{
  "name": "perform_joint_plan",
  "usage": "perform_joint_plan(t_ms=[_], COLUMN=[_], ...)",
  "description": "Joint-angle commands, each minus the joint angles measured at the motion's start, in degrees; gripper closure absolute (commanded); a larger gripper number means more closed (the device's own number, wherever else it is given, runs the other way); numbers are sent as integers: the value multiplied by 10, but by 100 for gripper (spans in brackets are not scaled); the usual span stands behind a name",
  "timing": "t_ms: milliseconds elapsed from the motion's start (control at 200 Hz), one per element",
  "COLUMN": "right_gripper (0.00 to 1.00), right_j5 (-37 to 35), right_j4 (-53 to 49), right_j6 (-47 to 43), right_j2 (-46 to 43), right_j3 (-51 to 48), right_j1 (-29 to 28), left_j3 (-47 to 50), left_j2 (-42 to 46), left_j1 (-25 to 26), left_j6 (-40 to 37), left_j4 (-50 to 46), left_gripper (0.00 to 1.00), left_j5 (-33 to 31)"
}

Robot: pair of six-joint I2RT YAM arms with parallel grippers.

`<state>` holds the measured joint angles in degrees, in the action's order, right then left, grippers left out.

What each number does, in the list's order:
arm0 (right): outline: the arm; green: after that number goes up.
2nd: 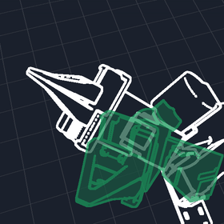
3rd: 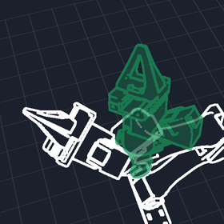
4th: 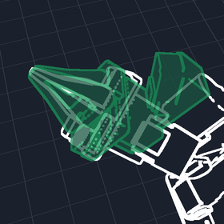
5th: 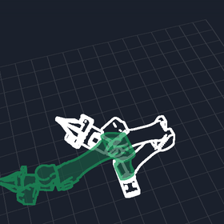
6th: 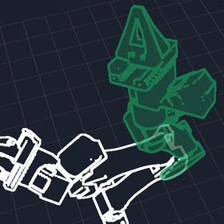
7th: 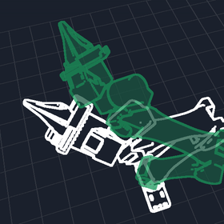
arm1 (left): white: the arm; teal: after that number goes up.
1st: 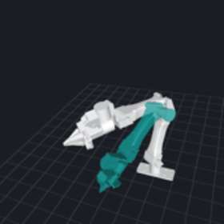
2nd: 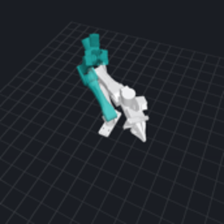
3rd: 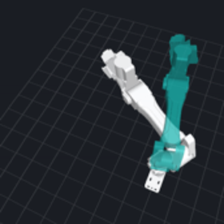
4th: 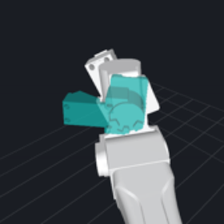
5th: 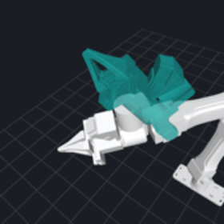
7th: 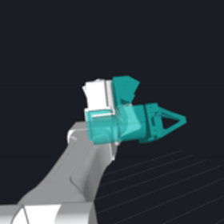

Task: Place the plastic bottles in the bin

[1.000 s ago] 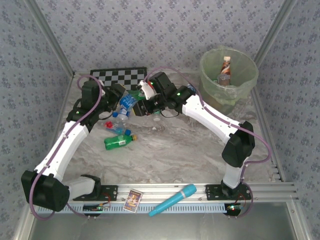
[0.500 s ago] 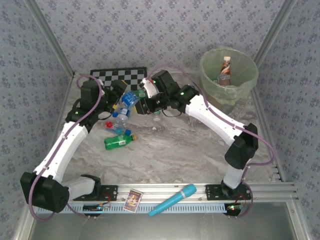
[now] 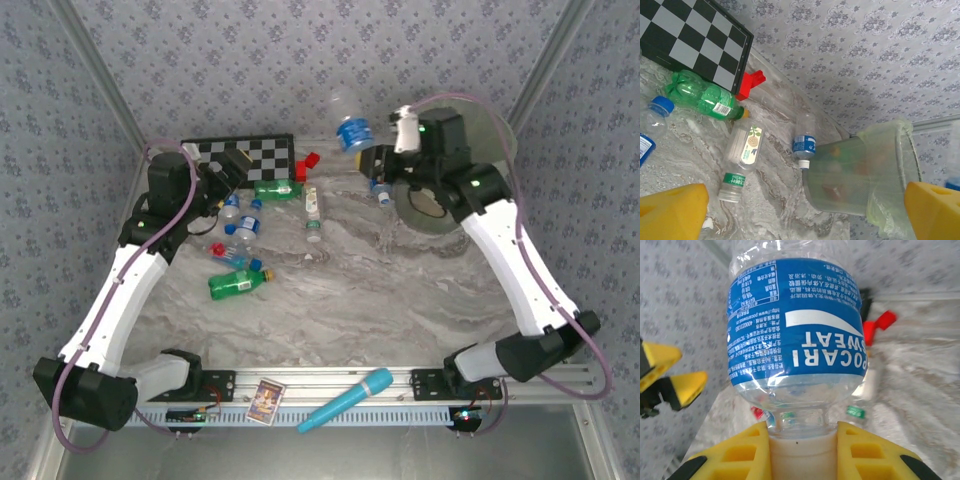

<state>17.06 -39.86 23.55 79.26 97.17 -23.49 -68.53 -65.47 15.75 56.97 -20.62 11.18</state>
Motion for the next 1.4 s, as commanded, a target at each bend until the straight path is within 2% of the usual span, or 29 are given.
perform_joint_plan(t_ms=[0,235,400,735,1314,1354,1394], right_gripper=[74,73,73,73,73,70,58], right_j5=[-29,-27,-14,31,10,8,3], right_j4=[-33,-73,-99,-174,-189,-191,-193], right_j6=[6,1,-26,-107,-134,-134,-134], right_j2=[-39,-74,-64,25,146,149,151], right_j3=[-8,-11,3,71,161,164,168], right_j1=[47,181,234,272,272,271,271], left_j3=[3,9,11,17,23,24,25], left_j2=[10,12,11,17,34,36,37], left_j1=[-4,-6,-6,-7,-21,-22,-23], left_j6=[-18,-25,-27,-34,-44,-45,-45], left_j4=[-5,-3,-2,-4,-17,-18,-19], left_gripper=[0,0,0,0,0,0,0], left_j5=[10,14,19,22,32,33,33])
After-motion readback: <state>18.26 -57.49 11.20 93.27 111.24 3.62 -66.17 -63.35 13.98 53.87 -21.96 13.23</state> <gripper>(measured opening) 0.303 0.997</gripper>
